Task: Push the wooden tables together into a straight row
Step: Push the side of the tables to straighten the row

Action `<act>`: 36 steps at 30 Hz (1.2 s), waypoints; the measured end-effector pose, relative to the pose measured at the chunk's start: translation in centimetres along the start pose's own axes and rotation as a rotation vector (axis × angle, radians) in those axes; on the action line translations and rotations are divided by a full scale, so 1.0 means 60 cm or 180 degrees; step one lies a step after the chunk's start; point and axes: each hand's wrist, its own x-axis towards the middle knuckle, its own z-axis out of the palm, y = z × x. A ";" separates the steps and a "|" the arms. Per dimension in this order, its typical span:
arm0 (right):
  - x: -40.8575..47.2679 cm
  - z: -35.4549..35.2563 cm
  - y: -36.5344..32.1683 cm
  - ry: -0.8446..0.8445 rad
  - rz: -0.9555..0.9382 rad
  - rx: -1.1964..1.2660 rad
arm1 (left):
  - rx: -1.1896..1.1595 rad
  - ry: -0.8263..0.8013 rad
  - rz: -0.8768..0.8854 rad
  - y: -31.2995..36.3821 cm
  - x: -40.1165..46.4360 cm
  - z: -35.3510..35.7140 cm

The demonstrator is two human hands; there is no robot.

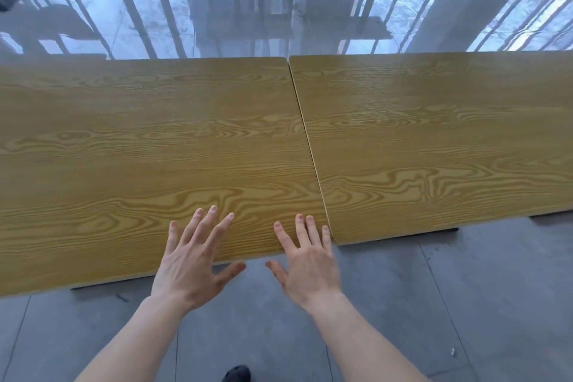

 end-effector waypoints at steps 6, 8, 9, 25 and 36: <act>-0.018 -0.086 0.020 0.0024 0.0363 0.0242 | -0.0005 0.0085 0.0139 0.028 0.017 -0.069; -0.026 -0.127 0.027 0.0032 0.0485 0.0255 | 0.0001 0.0120 0.0212 0.041 0.025 -0.101; -0.031 -0.148 0.031 0.0025 0.0551 0.0263 | 0.0020 0.0125 0.0244 0.048 0.028 -0.118; -0.173 -0.401 0.143 0.0518 0.1252 0.0453 | 0.0106 0.0293 0.1121 0.306 0.083 -0.296; -0.416 -0.480 0.521 0.0945 0.2001 0.0572 | 0.0087 0.0347 0.1854 0.765 0.108 -0.249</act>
